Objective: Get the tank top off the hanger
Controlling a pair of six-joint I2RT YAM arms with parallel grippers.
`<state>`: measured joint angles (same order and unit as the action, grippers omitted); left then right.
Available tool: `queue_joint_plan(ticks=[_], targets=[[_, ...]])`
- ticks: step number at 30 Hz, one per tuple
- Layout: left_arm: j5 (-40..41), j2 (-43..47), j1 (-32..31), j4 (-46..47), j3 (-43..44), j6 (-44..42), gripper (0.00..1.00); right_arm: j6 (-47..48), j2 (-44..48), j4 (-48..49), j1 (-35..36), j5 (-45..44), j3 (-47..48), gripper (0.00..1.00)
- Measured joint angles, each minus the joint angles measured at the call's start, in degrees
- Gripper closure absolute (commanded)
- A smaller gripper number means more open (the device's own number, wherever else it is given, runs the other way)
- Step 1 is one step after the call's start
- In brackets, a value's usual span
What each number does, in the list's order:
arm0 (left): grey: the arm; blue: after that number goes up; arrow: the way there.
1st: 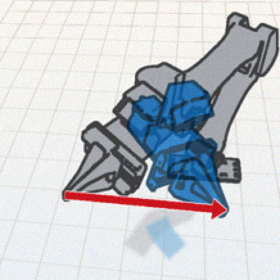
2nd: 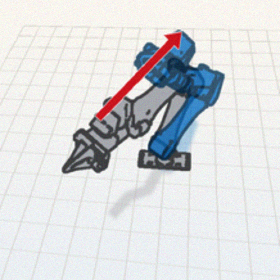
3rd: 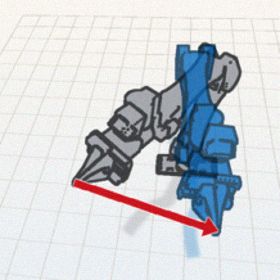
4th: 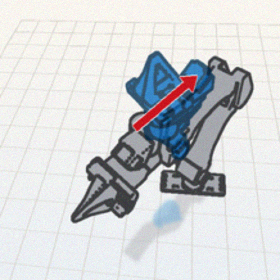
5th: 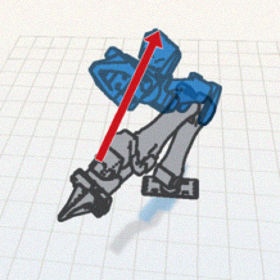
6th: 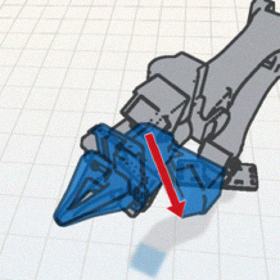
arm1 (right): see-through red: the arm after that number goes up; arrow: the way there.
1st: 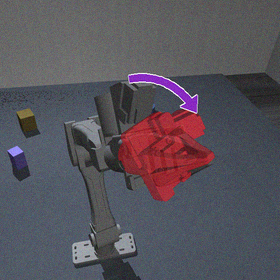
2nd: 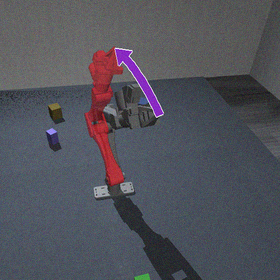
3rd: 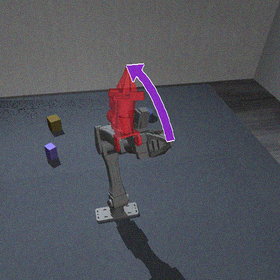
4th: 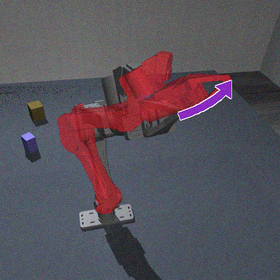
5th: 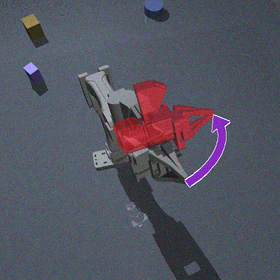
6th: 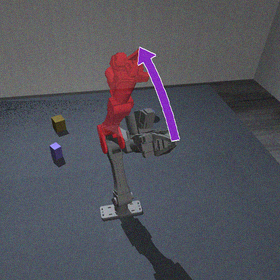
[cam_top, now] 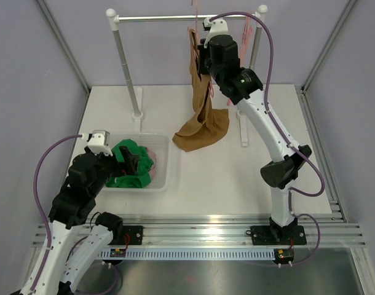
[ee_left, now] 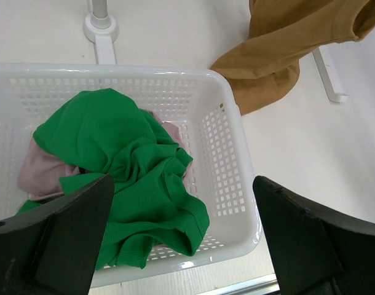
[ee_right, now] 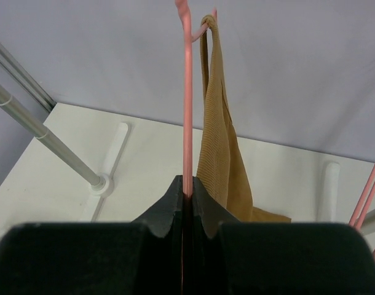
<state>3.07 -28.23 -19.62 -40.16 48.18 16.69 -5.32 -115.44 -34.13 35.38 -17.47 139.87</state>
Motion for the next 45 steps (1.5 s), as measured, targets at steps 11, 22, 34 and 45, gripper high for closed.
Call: queue_joint_plan(ticks=[11,22,34,45], targets=[[0.0,0.2,0.0,0.1,0.0,-0.2,0.01,-1.8,17.5,0.6,0.0,5.0,-19.8,1.0],[-3.6,-1.2,0.1,1.5,2.4,3.5,0.01,-5.8,41.3,0.8,0.0,19.2,-39.6,1.0],[-13.6,-11.8,-11.9,22.4,5.0,13.2,0.01,-14.7,72.4,0.7,0.1,33.7,-68.0,1.0],[-1.9,-28.7,-35.4,34.1,10.2,5.1,0.01,-18.2,79.9,0.6,0.1,38.6,-72.8,1.0]])
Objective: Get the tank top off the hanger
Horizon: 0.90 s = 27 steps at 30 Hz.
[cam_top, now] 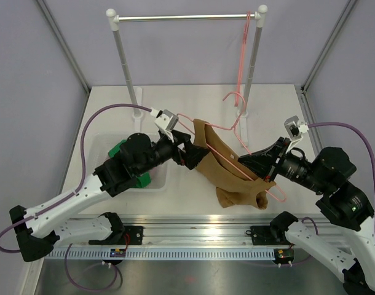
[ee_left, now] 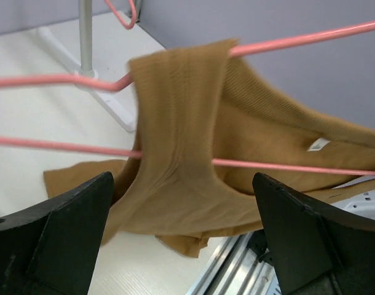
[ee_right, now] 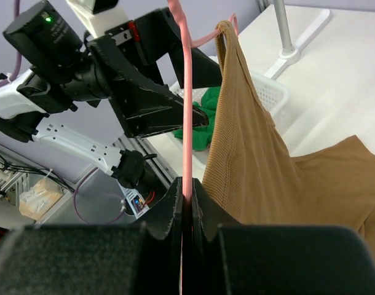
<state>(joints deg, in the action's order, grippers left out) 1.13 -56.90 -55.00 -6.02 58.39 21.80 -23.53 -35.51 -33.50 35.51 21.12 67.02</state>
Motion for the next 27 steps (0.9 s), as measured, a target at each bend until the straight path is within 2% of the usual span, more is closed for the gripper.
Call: queue_joint_plan(ticks=[4,10,11,13,14,15,20,21,27], targets=[[4.0,-1.6,-3.3,3.0,0.9,-3.7,0.05,-0.2,0.8,-1.6,0.0,0.0,-0.4,1.0],[9.7,-4.0,-3.8,4.6,2.5,-6.9,0.23,-0.4,2.2,-2.0,0.0,1.1,-0.4,1.0],[10.6,-4.3,-3.8,4.6,2.5,-7.2,0.34,-0.4,2.1,-2.1,0.0,1.1,-0.4,1.0],[11.9,-4.7,-3.8,4.8,2.6,-8.0,0.49,-0.6,2.1,-2.3,0.0,1.4,-0.4,1.0],[12.4,-4.9,-3.8,4.9,2.6,-8.3,0.6,-0.7,2.1,-2.3,0.0,1.6,-0.4,1.0],[12.7,-5.1,-3.8,4.9,2.6,-8.4,0.77,-0.6,2.1,-2.3,0.0,1.9,-0.5,1.0],[15.2,-5.9,-4.0,4.7,3.1,-9.2,0.97,0.7,2.1,-3.0,0.0,0.0,-1.2,1.0],[16.3,-5.9,-4.0,4.1,3.3,-9.0,1.0,1.2,2.1,-3.2,0.0,-0.9,-1.3,1.0],[25.8,-5.9,-3.9,-1.3,4.4,-6.9,1.0,5.2,3.8,-5.2,0.0,-3.1,-4.0,1.0]])
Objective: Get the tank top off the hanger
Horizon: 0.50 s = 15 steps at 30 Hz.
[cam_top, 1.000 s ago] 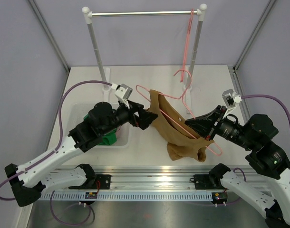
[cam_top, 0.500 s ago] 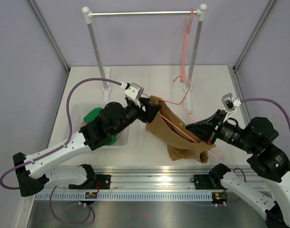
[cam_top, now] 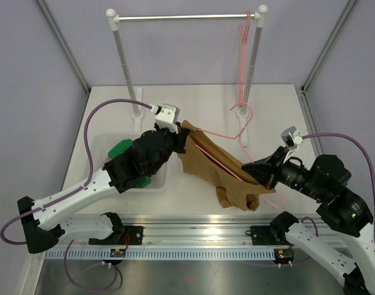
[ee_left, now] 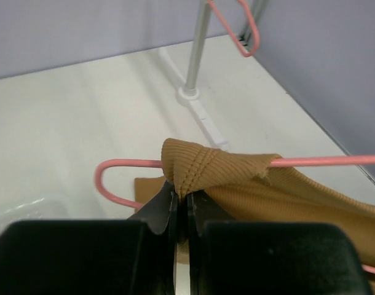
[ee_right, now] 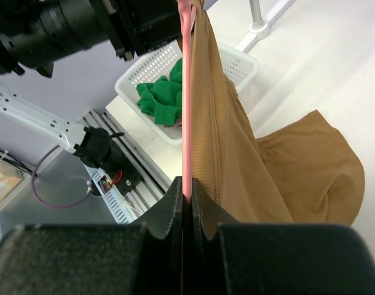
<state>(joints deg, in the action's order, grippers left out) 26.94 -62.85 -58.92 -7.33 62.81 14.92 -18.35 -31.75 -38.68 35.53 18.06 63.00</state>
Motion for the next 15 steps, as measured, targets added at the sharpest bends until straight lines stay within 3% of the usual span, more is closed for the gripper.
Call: queue_joint_plan(ticks=[5,15], targets=[[3.1,0.2,3.3,-5.2,0.8,4.2,1.0,3.2,2.6,-1.6,0.0,0.5,-1.6,1.0],[-6.8,1.6,8.3,-7.2,0.9,12.9,1.0,8.8,5.0,-4.7,0.0,1.9,-2.3,1.0]])
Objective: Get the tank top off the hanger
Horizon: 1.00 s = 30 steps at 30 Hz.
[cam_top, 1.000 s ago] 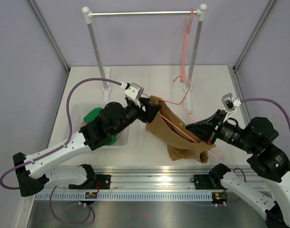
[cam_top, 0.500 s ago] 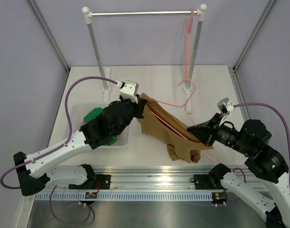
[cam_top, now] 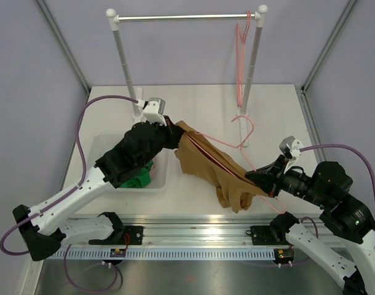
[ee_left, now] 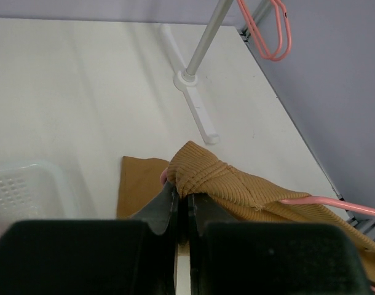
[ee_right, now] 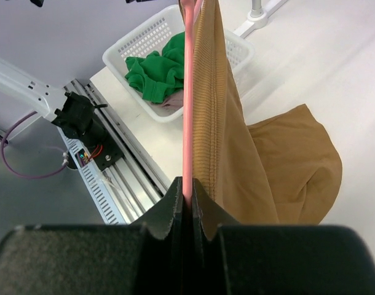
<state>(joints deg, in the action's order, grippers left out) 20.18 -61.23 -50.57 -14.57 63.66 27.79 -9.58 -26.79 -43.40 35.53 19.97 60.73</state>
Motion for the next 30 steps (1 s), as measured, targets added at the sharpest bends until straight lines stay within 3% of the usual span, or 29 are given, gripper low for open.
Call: queue_joint_plan(ticks=[6,10,14,21,23,24,25,30], targets=[[-8.0,0.5,4.2,-0.3,-0.2,1.5,1.0,1.5,0.5,-1.5,0.0,0.5,0.2,1.0],[-14.4,2.2,6.1,3.2,-2.7,-1.5,0.88,0.4,1.6,-1.2,0.0,-0.5,0.4,1.0],[-19.2,2.7,7.3,6.6,-4.9,-3.5,1.0,-1.6,1.5,0.3,0.0,-0.7,0.4,1.0],[-15.6,2.7,7.5,5.5,-5.2,-2.7,1.0,0.0,-1.5,-1.2,0.0,-1.7,2.0,1.0],[-13.7,2.7,7.5,3.8,-5.2,-1.6,0.97,0.8,-1.6,-2.8,0.0,-2.4,2.3,1.0],[-12.7,2.7,7.5,3.0,-5.2,-0.9,0.88,1.0,-1.3,-3.6,0.0,-2.5,2.5,1.0],[-11.8,2.7,7.5,2.3,-5.2,-0.6,0.87,1.1,-0.9,-4.2,0.0,-2.7,2.7,1.0],[-11.7,2.7,9.0,2.7,-7.1,-0.8,0.92,1.2,2.1,-6.4,0.0,-3.0,4.6,1.0]])
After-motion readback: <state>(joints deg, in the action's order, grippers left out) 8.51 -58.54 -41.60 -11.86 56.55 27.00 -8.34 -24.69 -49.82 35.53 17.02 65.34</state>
